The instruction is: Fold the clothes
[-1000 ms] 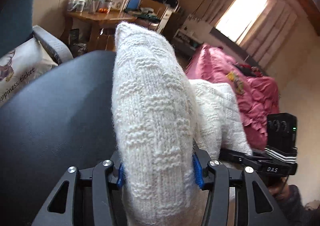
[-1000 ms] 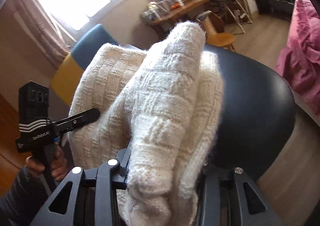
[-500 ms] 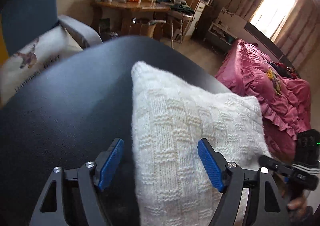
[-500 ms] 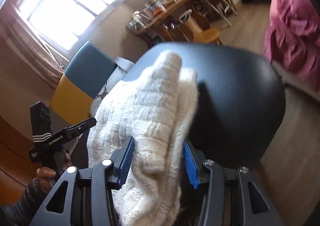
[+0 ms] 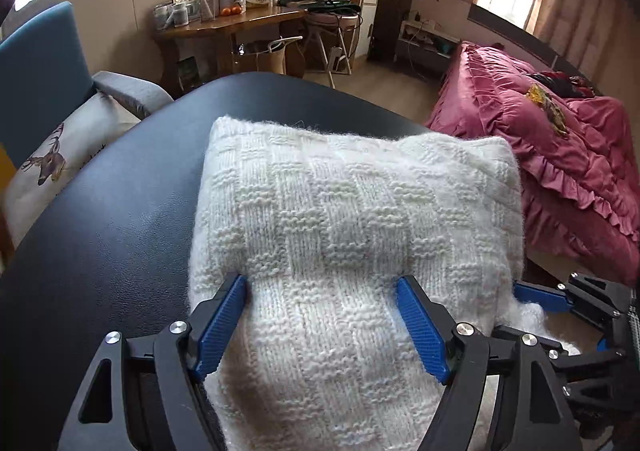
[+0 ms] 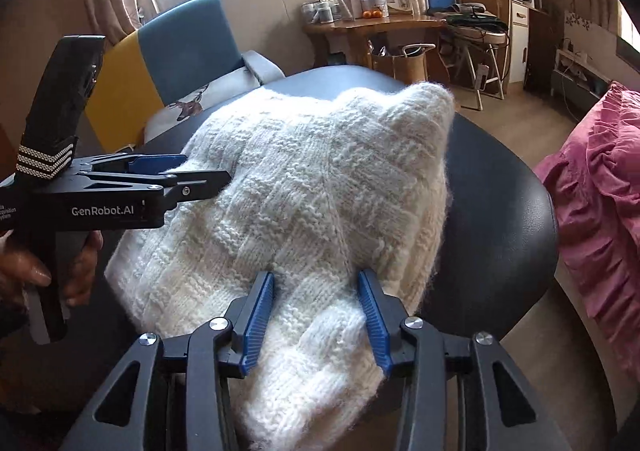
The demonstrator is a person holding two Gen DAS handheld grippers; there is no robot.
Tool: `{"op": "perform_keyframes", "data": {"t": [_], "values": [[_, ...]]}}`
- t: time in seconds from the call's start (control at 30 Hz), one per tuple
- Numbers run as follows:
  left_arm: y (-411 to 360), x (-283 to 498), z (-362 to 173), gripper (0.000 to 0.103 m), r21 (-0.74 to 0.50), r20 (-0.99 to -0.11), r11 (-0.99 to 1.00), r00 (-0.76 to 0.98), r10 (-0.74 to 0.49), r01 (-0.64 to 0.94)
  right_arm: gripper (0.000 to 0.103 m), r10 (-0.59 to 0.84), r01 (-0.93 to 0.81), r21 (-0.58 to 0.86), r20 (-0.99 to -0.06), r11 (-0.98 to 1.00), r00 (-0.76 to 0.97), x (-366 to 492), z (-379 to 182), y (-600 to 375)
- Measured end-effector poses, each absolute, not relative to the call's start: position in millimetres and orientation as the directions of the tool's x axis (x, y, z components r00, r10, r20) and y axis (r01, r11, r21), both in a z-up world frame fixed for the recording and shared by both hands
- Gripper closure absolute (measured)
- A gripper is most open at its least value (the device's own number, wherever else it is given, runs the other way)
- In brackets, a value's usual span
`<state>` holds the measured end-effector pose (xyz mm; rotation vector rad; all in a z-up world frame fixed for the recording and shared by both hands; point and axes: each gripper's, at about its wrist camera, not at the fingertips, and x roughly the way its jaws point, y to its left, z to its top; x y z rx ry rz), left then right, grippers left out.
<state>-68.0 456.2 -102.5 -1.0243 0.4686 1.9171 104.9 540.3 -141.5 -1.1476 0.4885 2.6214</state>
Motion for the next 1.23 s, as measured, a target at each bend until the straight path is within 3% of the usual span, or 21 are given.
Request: {"op": "perform_keyframes", "data": {"t": [0.13,0.23,0.37,0.4,0.43,0.63,0.93,1.23], "values": [[456,-61,-90,0.023,-0.043,-0.791,-0.594,-0.336,0.512,-0.803,0.058,0.103,-0.373,0.219,-0.729,-0.902,-0.677,104,-129,539],[446,-54,-70,0.023,-0.002,-0.754,-0.649,-0.425,0.501,-0.761,0.057,0.135,-0.398,0.258,-0.668,-0.88,-0.732,111,-103,535],[423,-44,-38,0.013,0.059,-0.718,-0.698,-0.517,0.467,-0.714,0.056,0.192,-0.41,0.214,-0.636,-0.887,-0.747,107,-74,518],[416,-40,-29,0.003,0.084,-0.7,-0.711,-0.55,0.457,-0.698,0.056,0.199,-0.412,0.205,-0.637,-0.888,-0.745,103,-71,515],[409,-36,-21,0.0,0.104,-0.68,-0.716,-0.574,0.456,-0.691,0.056,0.203,-0.414,0.199,-0.638,-0.888,-0.743,99,-68,511],[366,-16,21,0.0,0.095,-0.597,-0.744,-0.636,0.49,-0.662,0.056,0.179,-0.398,0.201,-0.655,-0.895,-0.734,87,-62,489],[335,-11,38,0.0,0.035,-0.601,-0.778,-0.635,0.485,-0.628,0.056,0.154,-0.363,0.179,-0.676,-0.914,-0.721,81,-60,470],[327,-1,35,0.004,0.077,-0.582,-0.801,-0.679,0.447,-0.593,0.056,0.133,-0.341,0.166,-0.699,-0.925,-0.703,79,-63,460]]}}
